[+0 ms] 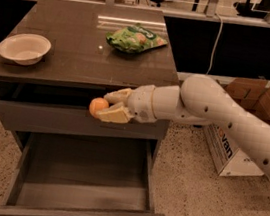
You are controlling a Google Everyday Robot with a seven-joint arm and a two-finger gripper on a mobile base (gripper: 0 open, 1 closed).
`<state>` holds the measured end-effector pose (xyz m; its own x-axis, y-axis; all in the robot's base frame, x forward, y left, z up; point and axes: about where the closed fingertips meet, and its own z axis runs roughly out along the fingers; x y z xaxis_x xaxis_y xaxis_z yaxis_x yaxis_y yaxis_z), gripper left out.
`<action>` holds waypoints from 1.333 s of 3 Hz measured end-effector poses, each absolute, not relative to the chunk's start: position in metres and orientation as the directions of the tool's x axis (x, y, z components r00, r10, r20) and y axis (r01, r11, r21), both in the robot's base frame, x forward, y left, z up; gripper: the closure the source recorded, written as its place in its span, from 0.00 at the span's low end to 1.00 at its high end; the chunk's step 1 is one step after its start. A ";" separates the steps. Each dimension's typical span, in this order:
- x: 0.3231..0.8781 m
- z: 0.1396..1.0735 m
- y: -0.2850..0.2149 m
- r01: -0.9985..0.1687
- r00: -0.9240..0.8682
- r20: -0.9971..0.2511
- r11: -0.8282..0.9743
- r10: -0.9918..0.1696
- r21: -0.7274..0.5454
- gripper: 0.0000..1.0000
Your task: Place orange into middle drawer
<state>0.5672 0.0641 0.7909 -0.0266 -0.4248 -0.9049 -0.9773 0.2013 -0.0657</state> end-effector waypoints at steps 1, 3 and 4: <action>0.553 0.728 0.055 -0.974 -0.029 -0.940 0.219 -0.339 -0.049 1.00; 0.527 0.576 -0.001 -0.927 -0.037 -0.967 0.369 -0.252 -0.061 1.00; 0.526 0.569 0.002 -0.930 -0.044 -0.966 0.364 -0.253 -0.053 1.00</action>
Offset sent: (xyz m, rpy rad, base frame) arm -0.0550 -0.0861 -0.2635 0.2128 -0.0746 -0.2239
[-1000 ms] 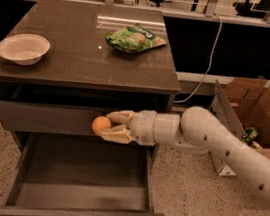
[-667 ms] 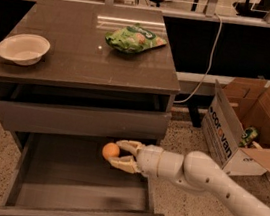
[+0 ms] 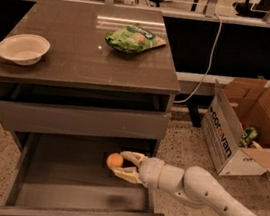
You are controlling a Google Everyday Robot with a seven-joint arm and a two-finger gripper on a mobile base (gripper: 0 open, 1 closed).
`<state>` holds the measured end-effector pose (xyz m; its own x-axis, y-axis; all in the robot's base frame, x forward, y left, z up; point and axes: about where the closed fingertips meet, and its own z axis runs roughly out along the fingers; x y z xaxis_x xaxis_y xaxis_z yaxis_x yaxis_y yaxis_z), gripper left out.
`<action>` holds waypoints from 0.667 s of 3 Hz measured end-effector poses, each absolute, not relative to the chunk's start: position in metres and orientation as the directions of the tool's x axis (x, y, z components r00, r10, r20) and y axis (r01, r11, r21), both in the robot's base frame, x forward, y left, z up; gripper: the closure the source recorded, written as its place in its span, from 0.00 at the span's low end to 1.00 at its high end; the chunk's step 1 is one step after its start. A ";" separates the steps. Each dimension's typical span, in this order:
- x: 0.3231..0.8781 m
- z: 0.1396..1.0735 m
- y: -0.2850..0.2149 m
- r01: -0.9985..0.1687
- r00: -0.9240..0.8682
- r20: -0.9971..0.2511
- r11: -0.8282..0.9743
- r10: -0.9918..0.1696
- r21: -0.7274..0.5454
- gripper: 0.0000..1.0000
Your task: Place orange into middle drawer
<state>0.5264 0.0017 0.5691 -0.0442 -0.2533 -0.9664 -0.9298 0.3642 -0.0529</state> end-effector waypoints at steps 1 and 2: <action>0.533 0.550 0.009 -0.942 -0.059 -0.935 0.328 -0.350 -0.063 1.00; 0.539 0.510 0.005 -0.945 -0.104 -0.882 0.321 -0.460 -0.056 1.00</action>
Offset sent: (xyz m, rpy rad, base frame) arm 0.0206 -0.0221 -0.1268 -0.4067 0.1665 0.0089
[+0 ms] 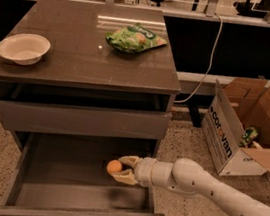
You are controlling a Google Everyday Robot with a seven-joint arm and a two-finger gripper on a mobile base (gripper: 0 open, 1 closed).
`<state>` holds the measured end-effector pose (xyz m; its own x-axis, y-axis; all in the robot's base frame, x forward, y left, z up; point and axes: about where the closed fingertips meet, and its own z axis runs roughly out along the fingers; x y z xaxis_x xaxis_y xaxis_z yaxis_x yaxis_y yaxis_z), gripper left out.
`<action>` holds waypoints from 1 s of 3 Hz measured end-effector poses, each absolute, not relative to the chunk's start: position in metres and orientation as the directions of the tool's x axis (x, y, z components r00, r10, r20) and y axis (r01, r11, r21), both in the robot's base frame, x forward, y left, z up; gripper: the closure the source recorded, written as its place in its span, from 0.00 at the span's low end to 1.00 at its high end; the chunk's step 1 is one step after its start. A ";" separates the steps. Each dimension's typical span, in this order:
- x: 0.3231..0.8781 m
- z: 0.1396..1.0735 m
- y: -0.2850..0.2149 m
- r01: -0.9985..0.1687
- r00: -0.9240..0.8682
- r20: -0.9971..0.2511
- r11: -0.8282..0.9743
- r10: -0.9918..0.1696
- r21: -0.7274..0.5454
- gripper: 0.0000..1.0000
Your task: Place orange into middle drawer
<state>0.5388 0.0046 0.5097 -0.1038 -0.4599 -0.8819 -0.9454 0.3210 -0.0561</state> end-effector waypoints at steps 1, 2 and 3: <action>0.543 0.470 -0.006 -0.942 -0.134 -0.838 0.330 -0.529 -0.058 1.00; 0.546 0.445 -0.008 -0.944 -0.137 -0.802 0.321 -0.582 -0.072 1.00; 0.551 0.420 -0.002 -0.957 -0.128 -0.752 0.278 -0.647 -0.077 0.98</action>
Offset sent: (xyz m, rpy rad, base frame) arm 0.0128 -0.0199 -0.0934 -0.2259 0.0395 -0.0088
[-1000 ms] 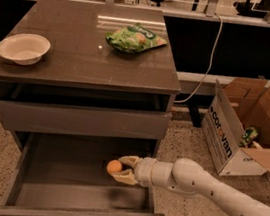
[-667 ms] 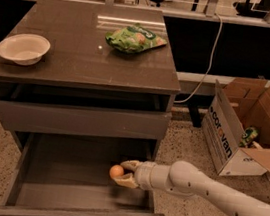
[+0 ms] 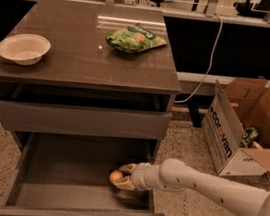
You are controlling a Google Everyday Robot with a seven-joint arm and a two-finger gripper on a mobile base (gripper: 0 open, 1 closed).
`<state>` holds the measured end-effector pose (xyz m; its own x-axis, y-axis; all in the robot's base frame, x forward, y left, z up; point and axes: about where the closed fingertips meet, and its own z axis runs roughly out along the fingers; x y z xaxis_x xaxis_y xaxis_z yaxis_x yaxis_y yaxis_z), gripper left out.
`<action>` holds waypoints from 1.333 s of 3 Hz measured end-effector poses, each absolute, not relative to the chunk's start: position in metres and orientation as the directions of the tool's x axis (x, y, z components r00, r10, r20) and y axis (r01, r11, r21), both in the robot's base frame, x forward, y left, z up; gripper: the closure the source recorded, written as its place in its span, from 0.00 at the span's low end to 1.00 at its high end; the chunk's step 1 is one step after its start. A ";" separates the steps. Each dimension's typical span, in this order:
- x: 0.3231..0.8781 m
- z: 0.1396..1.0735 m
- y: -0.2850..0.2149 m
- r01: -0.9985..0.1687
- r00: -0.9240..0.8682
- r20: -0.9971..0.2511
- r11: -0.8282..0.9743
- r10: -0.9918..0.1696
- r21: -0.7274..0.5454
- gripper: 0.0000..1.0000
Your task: Place orange into middle drawer
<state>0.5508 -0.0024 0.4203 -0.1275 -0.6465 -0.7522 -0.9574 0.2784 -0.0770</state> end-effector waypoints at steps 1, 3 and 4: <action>0.552 0.407 0.003 -0.965 -0.121 -0.728 0.252 -0.675 -0.072 0.74; 0.551 0.406 0.006 -0.966 -0.121 -0.729 0.248 -0.674 -0.069 0.29; 0.549 0.405 0.009 -0.968 -0.120 -0.730 0.244 -0.673 -0.066 0.00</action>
Offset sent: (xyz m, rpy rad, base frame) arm 0.0013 0.0050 -0.0118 -0.0300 0.0122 0.0217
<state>0.5492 0.0090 0.4045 -0.1198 -0.6729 -0.7300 -0.9676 0.2436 -0.0658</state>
